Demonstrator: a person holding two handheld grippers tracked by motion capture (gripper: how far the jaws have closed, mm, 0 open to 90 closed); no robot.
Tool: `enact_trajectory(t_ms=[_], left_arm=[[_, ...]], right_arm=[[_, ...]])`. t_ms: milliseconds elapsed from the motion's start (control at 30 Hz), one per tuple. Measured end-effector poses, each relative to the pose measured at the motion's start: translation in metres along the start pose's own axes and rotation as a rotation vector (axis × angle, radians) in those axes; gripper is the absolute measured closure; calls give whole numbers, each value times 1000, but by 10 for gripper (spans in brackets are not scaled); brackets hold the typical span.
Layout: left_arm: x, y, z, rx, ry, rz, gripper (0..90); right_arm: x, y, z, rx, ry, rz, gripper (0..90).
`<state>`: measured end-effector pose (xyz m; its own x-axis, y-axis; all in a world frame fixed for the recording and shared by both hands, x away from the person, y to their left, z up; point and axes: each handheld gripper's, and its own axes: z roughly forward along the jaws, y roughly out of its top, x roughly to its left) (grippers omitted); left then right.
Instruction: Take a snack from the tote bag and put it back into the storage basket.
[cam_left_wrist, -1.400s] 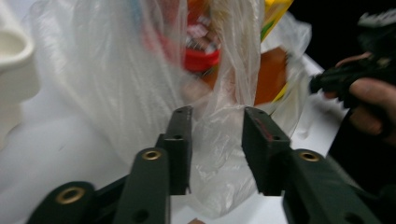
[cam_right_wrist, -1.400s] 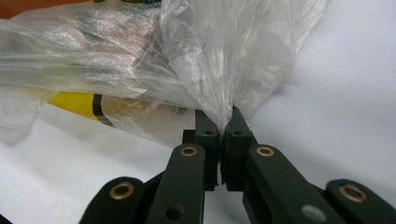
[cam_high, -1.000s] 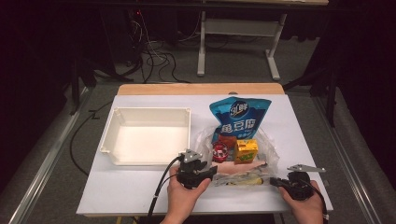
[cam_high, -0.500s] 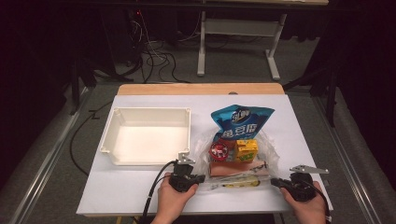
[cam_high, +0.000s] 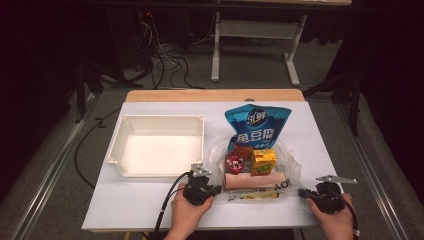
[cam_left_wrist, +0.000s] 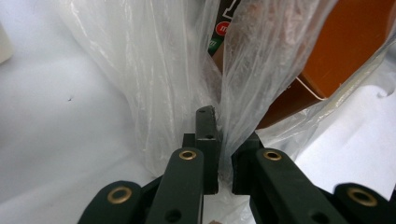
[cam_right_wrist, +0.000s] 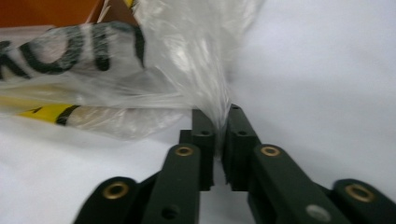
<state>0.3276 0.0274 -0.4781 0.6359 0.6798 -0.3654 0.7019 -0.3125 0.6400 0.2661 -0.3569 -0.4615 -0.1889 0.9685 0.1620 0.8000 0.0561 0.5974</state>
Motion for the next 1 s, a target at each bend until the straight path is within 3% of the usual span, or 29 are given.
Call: enact_trajectory(t_ms=[67, 100, 133, 167, 200, 233, 267, 300, 400, 500, 567, 633, 733, 900, 1000], left_arm=[[0, -1, 0, -8, -3, 5, 850], [0, -1, 0, -8, -3, 5, 844], [-1, -2, 0, -17, -8, 11, 835], [-1, -2, 0, -20, -9, 11, 828], [0, -2, 0, -21, -12, 8, 827], [0, -2, 0, -21, -12, 8, 825], [0, -3, 0, -23, -17, 5, 819], [0, -3, 0, -25, -17, 6, 818], [0, -3, 0, -27, -14, 8, 818], [0, -3, 0, -25, -12, 11, 836], [0, -4, 0, -24, -11, 16, 845], [-2, -4, 1, -31, -6, 18, 850], [-3, -4, 1, -31, -3, 23, 849], [-3, -4, 0, -31, -5, 30, 844], [-3, -4, -1, -36, -10, 31, 838]], right_arm=[[-1, -1, -5, -58, 34, -8, 754], [-1, -1, -5, -58, 34, -8, 754], [-2, -1, -14, -146, 79, -10, 661], [-2, 0, -19, -192, 92, -9, 636], [0, 1, -25, -228, 95, -4, 620], [0, 1, -25, -228, 95, -4, 620], [4, 2, -34, -309, 97, -14, 576], [6, 3, -37, -340, 90, -14, 572], [14, 3, -44, -395, 76, -24, 588], [28, 6, -55, -478, 29, -57, 684], [30, 7, -58, -507, 70, -58, 806], [36, 11, -53, -481, 133, -86, 900], [48, 19, -35, -405, 140, -150, 900], [49, 32, -6, -286, 120, -138, 900], [44, 29, -2, -238, 121, -132, 900]])
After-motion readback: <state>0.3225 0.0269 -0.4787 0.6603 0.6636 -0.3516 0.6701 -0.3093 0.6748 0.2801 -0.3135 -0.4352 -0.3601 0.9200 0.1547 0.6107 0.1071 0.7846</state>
